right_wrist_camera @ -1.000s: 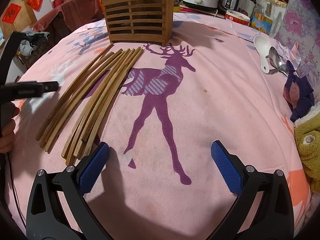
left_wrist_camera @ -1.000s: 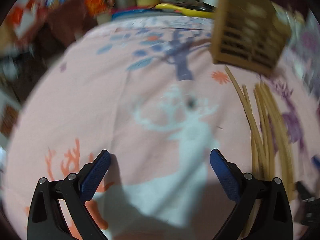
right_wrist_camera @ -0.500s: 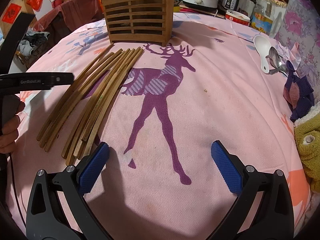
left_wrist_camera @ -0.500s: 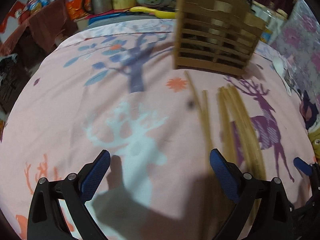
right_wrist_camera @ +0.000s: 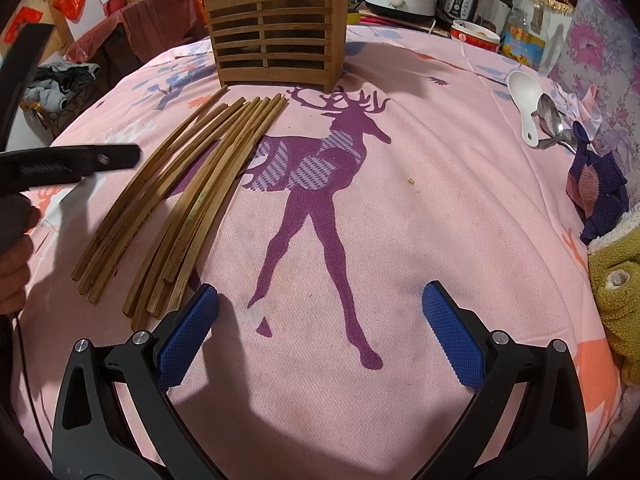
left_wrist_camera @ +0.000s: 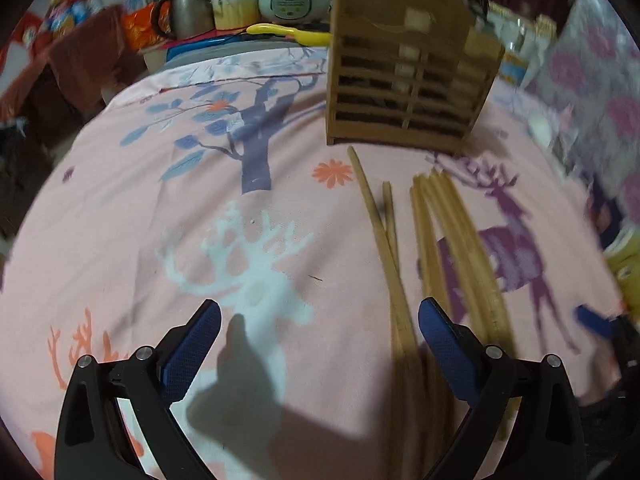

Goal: Organize utensils
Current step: 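Move the left tool toward the chopstick pile while the right tool approaches it too, then close the left tool on one wooden chopstick while the right tool grasps another, then lift the left tool's chopstick into the wooden holder while the right tool inserts its own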

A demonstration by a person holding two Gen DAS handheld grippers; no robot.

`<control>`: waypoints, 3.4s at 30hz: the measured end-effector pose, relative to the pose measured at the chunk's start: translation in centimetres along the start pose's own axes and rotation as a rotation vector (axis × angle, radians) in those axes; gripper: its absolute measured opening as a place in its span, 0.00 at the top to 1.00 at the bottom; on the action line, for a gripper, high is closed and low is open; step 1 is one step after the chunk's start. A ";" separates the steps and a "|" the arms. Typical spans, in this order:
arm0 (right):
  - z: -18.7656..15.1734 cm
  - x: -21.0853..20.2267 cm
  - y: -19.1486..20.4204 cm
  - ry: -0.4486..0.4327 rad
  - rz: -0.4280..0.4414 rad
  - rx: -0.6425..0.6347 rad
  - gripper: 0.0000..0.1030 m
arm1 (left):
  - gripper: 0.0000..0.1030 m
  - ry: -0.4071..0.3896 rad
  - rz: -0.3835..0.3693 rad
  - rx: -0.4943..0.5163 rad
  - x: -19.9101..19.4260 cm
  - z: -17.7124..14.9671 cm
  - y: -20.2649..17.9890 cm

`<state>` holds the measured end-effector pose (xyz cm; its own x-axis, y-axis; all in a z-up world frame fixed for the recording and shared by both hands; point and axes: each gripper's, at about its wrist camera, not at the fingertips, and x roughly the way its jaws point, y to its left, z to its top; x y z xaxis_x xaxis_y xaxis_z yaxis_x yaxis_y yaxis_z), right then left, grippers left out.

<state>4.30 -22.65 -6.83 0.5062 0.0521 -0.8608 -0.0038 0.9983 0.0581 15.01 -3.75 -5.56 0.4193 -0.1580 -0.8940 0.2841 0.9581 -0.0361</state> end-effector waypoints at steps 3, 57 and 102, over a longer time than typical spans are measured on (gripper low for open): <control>0.0 0.0 0.1 0.000 0.000 0.000 0.05 | 0.06 0.017 0.001 -0.052 0.6 -0.3 2.1; -2.0 -2.8 5.6 -0.075 0.078 -0.258 0.54 | 0.90 -0.055 0.034 0.062 -3.4 -6.2 1.7; 8.3 -13.1 1.6 -0.412 0.015 -0.039 0.94 | 0.94 -0.307 -0.052 0.127 -15.3 5.2 -2.5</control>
<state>4.86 -21.95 8.72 0.8084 0.0601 -0.5855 -0.0427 0.9981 0.0435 12.34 -5.00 10.48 0.6358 -0.2891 -0.7157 0.4091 0.9125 -0.0052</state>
